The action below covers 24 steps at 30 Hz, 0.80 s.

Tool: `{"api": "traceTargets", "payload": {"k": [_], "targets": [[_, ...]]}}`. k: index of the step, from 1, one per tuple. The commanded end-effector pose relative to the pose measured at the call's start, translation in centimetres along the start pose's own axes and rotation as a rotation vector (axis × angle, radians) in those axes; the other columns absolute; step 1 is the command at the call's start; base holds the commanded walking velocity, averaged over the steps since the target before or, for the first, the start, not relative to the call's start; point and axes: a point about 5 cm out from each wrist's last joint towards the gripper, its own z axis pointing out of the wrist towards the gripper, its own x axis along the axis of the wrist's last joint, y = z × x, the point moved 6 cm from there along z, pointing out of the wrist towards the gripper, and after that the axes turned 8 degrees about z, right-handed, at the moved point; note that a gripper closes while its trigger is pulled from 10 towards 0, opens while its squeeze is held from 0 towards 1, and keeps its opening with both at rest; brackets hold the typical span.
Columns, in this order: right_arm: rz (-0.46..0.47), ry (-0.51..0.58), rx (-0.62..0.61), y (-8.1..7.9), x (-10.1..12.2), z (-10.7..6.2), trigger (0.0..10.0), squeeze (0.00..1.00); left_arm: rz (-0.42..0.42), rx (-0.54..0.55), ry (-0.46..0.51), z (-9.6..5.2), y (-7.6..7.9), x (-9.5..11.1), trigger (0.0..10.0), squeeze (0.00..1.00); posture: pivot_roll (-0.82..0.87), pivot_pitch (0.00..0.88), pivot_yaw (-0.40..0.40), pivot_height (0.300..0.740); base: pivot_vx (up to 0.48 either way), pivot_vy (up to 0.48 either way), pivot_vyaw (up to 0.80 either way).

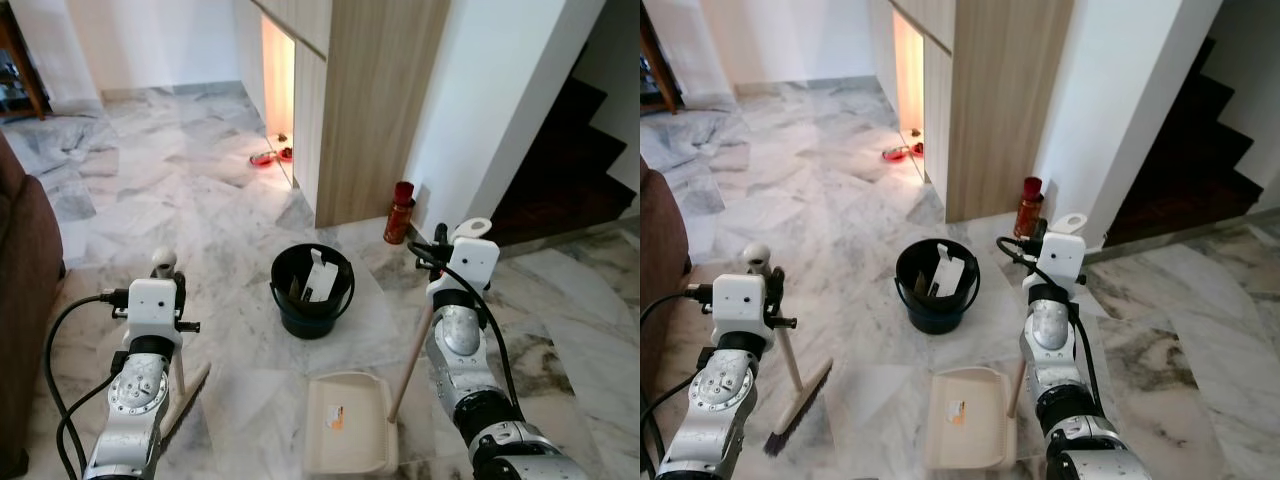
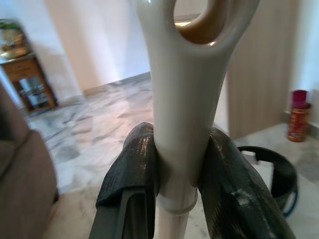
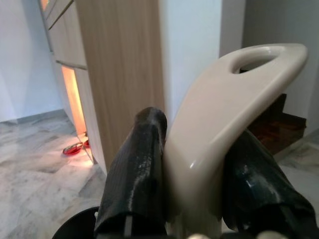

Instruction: Sweep floor

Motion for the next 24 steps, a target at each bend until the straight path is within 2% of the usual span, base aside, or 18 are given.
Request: {"api": "traceTargets", "payload": {"k": [1,4,5,8,13,19,24], "targets": [[0.002,0.008,-0.02,0.6,0.0,-0.2,10.0,0.0,-0.008,-0.062,0.035,0.5,1.1,1.1,10.0,0.0,0.23,0.015,-0.008,0.74,0.0,0.0,0.0],[-0.011,-0.017,-0.028,1.0,-0.9,-0.8,10.0,0.0,-0.005,-0.078,0.027,0.5,1.4,0.9,10.0,0.0,0.24,0.011,-0.001,0.74,0.0,0.0,0.0],[-0.013,-0.058,-0.057,1.9,-1.9,-1.1,10.0,0.0,-0.004,-0.089,0.035,1.1,1.5,1.3,10.0,0.0,0.25,0.011,0.006,0.74,0.0,0.0,0.0],[-0.005,-0.091,-0.075,2.3,-2.7,-1.5,10.0,0.0,0.001,-0.103,0.045,1.6,1.3,1.7,10.0,0.0,0.26,0.008,0.033,0.74,0.0,0.0,0.0],[0.009,-0.103,-0.089,2.0,-3.3,-2.1,10.0,0.0,0.026,-0.135,0.056,1.8,0.9,2.1,10.0,0.0,0.27,0.0,0.073,0.74,0.0,0.0,0.0],[0.03,-0.11,-0.089,1.6,-3.8,-2.7,10.0,0.0,0.033,-0.147,0.055,1.8,0.8,2.0,10.0,0.0,0.25,0.0,0.082,0.74,0.0,0.0,0.0],[0.014,-0.097,-0.039,1.7,-3.8,-3.1,10.0,0.0,-0.006,-0.156,0.055,1.9,2.4,2.0,10.0,0.0,0.19,0.0,0.037,0.74,0.0,0.0,0.0]]}}
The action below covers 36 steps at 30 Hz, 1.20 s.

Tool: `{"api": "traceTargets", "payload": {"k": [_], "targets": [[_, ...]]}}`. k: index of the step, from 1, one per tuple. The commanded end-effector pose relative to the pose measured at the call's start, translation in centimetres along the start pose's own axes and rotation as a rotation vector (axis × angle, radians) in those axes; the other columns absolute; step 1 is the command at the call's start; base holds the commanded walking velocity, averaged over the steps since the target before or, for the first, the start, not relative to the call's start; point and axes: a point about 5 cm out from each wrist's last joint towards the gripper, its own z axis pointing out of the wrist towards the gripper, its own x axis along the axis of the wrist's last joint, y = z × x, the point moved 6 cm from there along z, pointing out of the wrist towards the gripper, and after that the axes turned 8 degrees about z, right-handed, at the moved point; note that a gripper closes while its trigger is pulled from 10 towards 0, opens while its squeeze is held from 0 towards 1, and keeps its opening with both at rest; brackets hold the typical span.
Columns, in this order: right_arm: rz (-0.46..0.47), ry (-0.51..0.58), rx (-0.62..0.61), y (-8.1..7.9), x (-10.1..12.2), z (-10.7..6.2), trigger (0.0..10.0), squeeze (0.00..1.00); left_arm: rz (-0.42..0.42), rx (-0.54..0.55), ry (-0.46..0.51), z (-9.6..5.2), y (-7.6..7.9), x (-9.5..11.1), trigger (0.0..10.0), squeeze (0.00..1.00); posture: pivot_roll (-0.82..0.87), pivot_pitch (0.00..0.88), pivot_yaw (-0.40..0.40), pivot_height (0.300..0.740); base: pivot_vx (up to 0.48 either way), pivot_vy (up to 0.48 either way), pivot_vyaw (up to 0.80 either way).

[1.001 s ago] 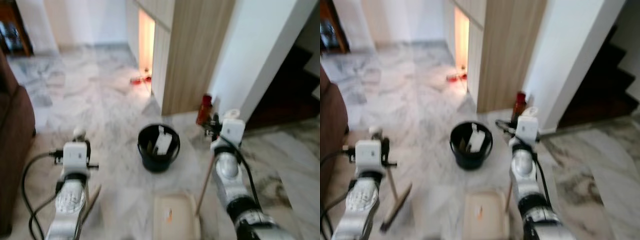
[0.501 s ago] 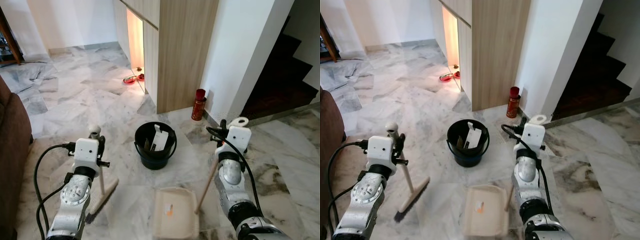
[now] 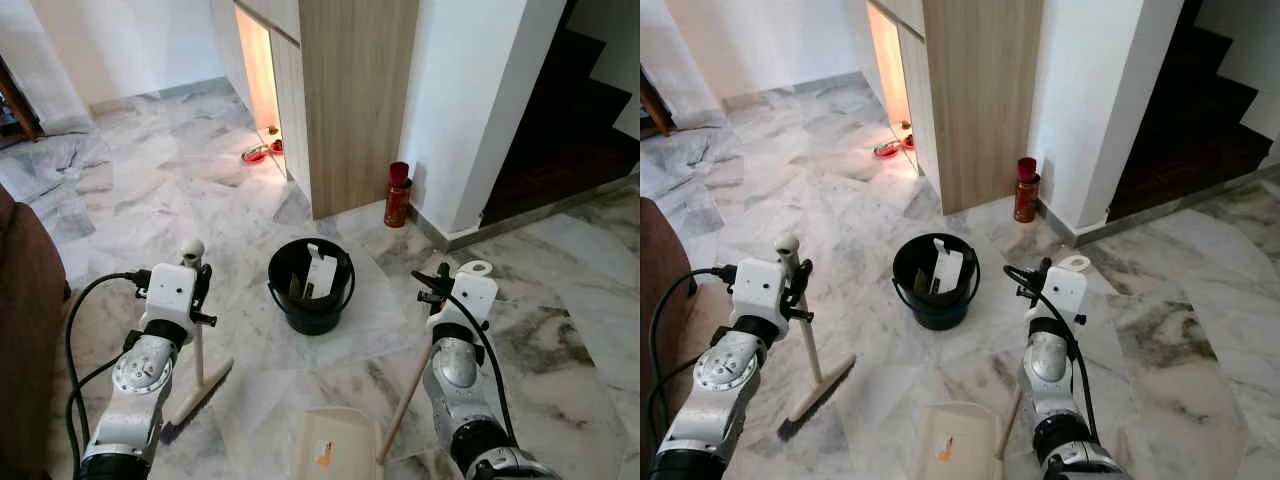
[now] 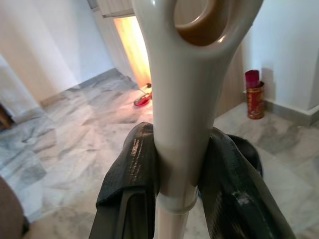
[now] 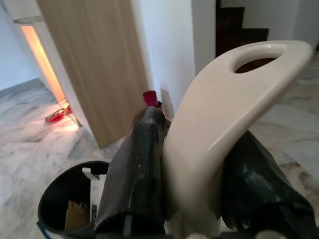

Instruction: Sweep floor

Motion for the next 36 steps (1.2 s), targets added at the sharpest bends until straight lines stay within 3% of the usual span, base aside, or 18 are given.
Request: {"api": "traceTargets", "payload": {"k": [1,11,16,20,29,36], "targets": [[-0.011,0.057,0.032,0.1,1.3,0.3,10.0,0.0,-0.004,0.007,0.04,0.5,0.5,1.0,10.0,0.0,0.18,0.0,0.026,0.74,0.0,0.0,0.0],[-0.054,0.094,-0.036,4.1,2.2,0.3,10.0,0.0,-0.043,-0.051,0.028,-0.3,3.0,0.4,10.0,0.0,0.12,0.0,0.028,0.74,0.0,0.0,0.0],[-0.066,0.123,-0.07,5.6,3.1,0.5,10.0,0.0,-0.048,-0.066,0.036,1.0,3.1,0.8,10.0,0.0,0.08,0.0,0.052,0.74,0.0,0.0,0.0],[-0.054,0.141,-0.095,5.9,3.5,0.5,10.0,0.0,-0.039,-0.072,0.05,1.8,2.7,1.3,10.0,0.0,0.05,0.0,0.065,0.74,0.0,0.0,0.0],[-0.04,0.109,-0.053,5.2,3.1,0.7,10.0,0.0,-0.053,-0.005,0.054,2.5,1.9,1.3,10.0,0.0,0.04,0.0,-0.011,0.74,0.0,0.0,0.0],[-0.026,0.125,-0.024,4.6,4.0,1.3,10.0,0.0,-0.077,-0.008,0.058,1.8,3.0,1.1,10.0,0.0,0.06,0.0,-0.017,0.74,0.0,0.0,0.0]]}}
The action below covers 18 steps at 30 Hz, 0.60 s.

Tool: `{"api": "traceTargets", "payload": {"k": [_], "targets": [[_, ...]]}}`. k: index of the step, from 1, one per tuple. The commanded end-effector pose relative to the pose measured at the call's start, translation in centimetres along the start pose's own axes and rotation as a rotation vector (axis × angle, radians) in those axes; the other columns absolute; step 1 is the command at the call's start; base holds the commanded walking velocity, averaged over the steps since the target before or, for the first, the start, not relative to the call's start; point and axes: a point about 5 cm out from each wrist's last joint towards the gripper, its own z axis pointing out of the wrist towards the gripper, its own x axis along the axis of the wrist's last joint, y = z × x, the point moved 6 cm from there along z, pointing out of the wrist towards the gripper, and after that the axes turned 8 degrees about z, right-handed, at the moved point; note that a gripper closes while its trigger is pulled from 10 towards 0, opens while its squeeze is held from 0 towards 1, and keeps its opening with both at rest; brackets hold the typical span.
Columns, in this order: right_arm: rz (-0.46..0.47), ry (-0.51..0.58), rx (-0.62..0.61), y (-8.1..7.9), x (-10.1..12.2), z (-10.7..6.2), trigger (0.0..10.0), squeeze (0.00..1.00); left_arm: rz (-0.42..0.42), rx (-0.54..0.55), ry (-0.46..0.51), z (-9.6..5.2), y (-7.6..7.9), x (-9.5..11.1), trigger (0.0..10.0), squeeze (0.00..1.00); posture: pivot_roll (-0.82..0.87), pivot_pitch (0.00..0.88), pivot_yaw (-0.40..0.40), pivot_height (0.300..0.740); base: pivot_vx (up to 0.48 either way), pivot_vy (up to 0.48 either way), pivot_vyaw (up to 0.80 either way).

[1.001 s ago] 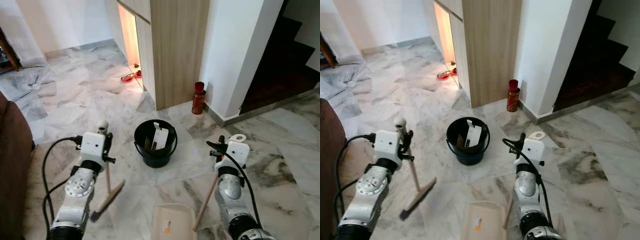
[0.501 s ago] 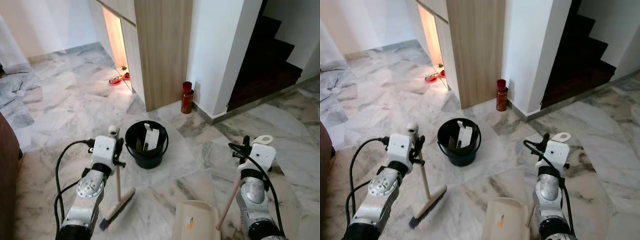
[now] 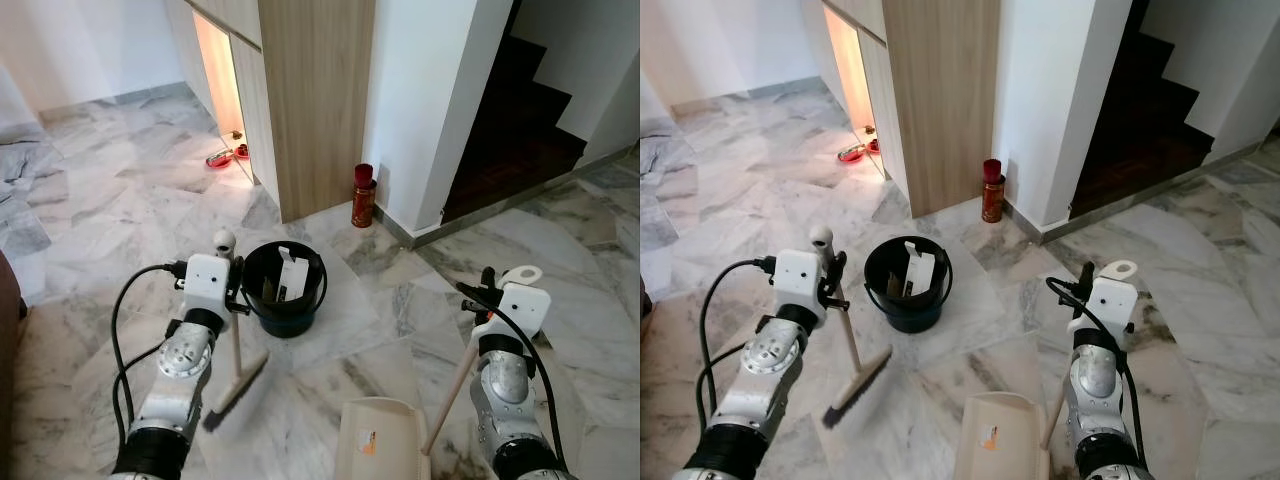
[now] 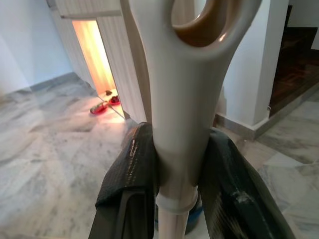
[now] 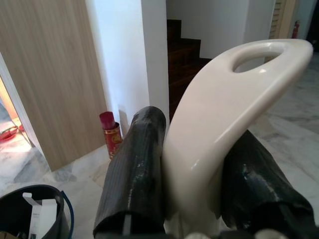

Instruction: Sweep floor

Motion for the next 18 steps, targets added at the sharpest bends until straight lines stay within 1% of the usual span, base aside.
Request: {"api": "traceTargets", "payload": {"k": [1,7,11,14,18], "targets": [[0.025,0.042,0.0,-0.6,1.3,0.7,10.0,0.0,0.022,0.014,0.05,0.1,-0.6,1.0,10.0,0.0,0.06,0.0,-0.018,0.74,0.0,0.0,0.0],[0.038,0.02,0.005,-1.1,0.8,0.5,10.0,0.0,0.027,0.022,0.053,0.1,-0.9,1.0,10.0,0.0,0.07,0.0,-0.015,0.74,0.0,0.0,0.0],[0.044,0.009,0.005,-0.9,0.5,0.3,10.0,0.0,0.03,0.026,0.057,0.3,-1.1,1.2,10.0,0.0,0.08,0.0,-0.01,0.74,0.0,0.0,0.0],[0.046,-0.008,-0.008,-0.6,0.1,0.2,10.0,0.0,0.034,0.017,0.06,0.2,-0.9,1.2,10.0,0.0,0.08,0.0,-0.009,0.74,0.0,0.0,-0.77],[0.046,-0.015,-0.005,-0.7,-0.1,0.1,10.0,0.0,0.032,0.03,0.056,0.0,-1.1,1.1,10.0,0.0,0.08,0.0,-0.015,0.74,0.0,0.0,-0.8]]}}
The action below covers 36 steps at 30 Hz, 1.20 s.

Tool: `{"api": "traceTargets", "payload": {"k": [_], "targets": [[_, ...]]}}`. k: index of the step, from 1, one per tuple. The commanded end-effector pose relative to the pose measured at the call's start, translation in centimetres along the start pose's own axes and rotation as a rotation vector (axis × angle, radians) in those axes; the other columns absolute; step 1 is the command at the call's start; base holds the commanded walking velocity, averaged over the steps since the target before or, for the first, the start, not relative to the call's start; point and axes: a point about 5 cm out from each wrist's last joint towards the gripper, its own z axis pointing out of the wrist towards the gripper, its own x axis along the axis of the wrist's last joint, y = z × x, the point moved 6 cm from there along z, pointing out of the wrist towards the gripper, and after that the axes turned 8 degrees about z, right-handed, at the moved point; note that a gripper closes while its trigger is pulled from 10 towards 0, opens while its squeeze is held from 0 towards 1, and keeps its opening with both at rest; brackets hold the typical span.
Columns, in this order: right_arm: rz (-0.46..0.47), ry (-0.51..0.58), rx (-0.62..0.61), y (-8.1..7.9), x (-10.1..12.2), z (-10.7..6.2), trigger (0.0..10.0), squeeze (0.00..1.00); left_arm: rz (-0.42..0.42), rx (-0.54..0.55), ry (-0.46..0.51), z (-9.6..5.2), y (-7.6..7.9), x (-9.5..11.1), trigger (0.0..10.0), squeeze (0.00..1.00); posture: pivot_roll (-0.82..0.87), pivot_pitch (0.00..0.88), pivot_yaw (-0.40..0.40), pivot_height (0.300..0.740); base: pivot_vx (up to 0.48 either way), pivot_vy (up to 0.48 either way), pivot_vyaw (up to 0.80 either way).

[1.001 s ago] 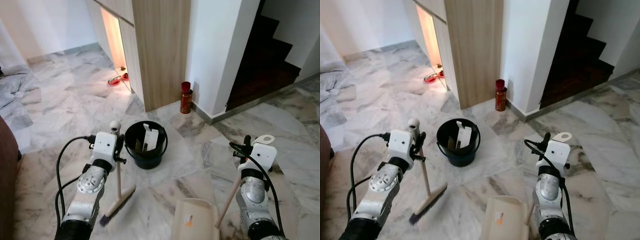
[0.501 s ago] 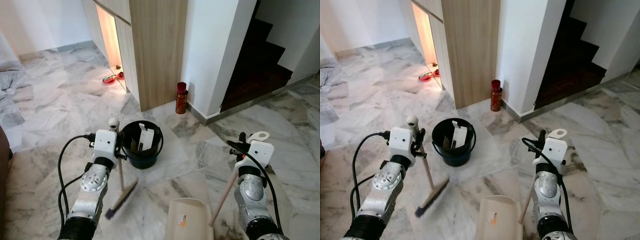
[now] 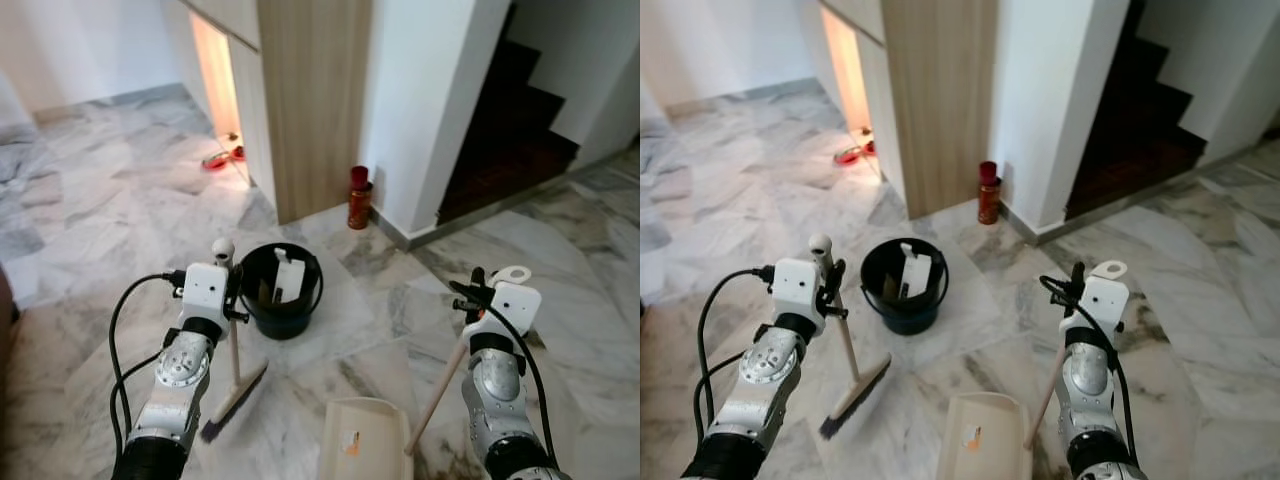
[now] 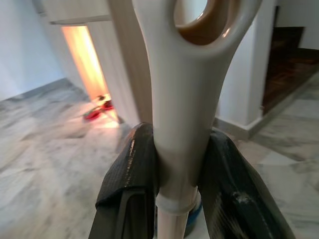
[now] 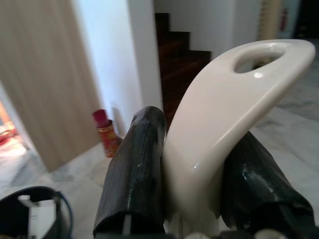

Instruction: Sweep floor

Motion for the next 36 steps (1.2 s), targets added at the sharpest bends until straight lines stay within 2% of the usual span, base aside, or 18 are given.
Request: {"api": "traceTargets", "payload": {"k": [1,14,36], "targets": [[0.008,0.019,0.003,-0.2,0.7,0.4,10.0,0.0,0.014,0.018,0.052,0.2,-0.5,1.2,10.0,0.0,0.09,0.0,-0.019,0.74,0.0,0.0,-0.79],[-0.007,0.007,0.02,-0.6,0.8,0.8,10.0,0.0,-0.004,0.002,0.072,0.3,0.6,1.7,10.0,0.0,0.09,0.0,-0.034,0.74,0.0,0.0,-0.79],[-0.02,0.002,0.024,-0.8,0.6,0.7,10.0,0.0,-0.005,0.005,0.079,0.3,0.4,1.9,10.0,0.0,0.09,0.0,-0.023,0.74,0.0,0.0,-0.79]]}}
